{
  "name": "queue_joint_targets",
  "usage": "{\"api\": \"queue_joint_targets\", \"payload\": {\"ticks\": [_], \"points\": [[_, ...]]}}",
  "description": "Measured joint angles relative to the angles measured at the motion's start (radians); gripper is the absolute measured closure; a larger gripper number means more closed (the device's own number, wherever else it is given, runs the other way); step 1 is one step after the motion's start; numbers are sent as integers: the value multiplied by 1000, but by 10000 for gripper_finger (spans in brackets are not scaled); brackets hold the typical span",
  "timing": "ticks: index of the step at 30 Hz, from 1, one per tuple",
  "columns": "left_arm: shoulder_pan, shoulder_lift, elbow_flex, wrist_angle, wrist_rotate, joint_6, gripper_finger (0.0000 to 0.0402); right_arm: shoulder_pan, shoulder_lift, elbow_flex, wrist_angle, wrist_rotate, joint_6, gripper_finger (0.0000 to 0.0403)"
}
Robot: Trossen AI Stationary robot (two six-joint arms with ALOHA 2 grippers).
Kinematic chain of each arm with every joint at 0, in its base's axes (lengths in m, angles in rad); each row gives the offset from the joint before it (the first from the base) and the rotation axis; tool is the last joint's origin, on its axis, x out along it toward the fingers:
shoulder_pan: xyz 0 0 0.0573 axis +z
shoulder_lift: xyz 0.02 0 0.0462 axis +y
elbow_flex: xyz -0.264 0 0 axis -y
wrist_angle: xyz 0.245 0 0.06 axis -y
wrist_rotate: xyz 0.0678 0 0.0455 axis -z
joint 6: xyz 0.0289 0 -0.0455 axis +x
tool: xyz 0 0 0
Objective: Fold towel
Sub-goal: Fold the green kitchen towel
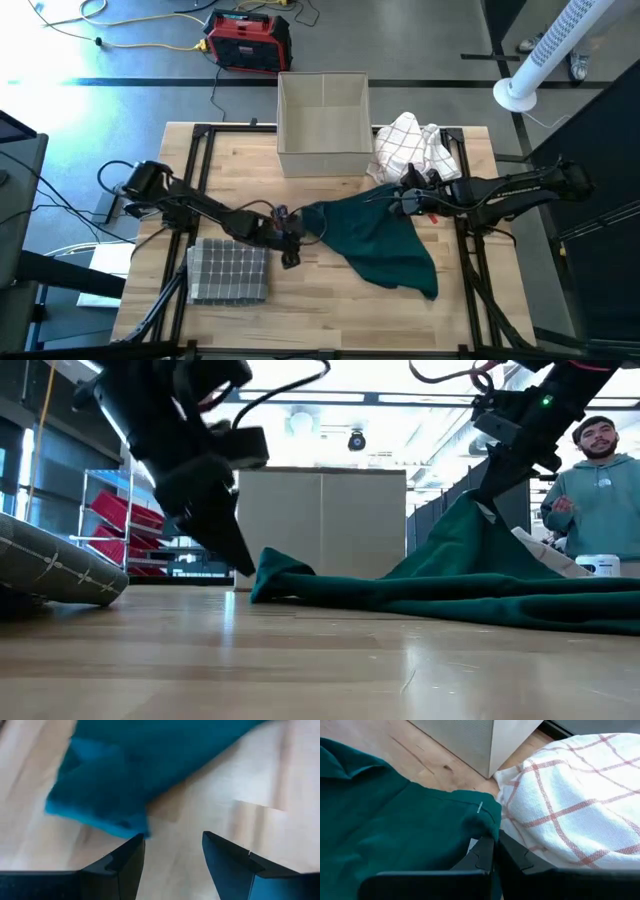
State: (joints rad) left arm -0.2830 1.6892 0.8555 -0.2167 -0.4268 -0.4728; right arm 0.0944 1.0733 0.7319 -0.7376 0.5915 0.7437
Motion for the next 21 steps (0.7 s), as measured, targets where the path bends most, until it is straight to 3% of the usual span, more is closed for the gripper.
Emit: {"api": "queue_joint_targets", "payload": {"ticks": [6, 17, 21], "points": [[-8, 49, 0, -7, -94, -156, 210, 0, -1, 0, 1, 2, -4, 403], [4, 121, -1, 77, -144, -273, 212, 0, -1, 0, -1, 3, -11, 403], [28, 130, -9, 74, -130, -297, 234, 0, -1, 0, 0, 2, -11, 403]]}}
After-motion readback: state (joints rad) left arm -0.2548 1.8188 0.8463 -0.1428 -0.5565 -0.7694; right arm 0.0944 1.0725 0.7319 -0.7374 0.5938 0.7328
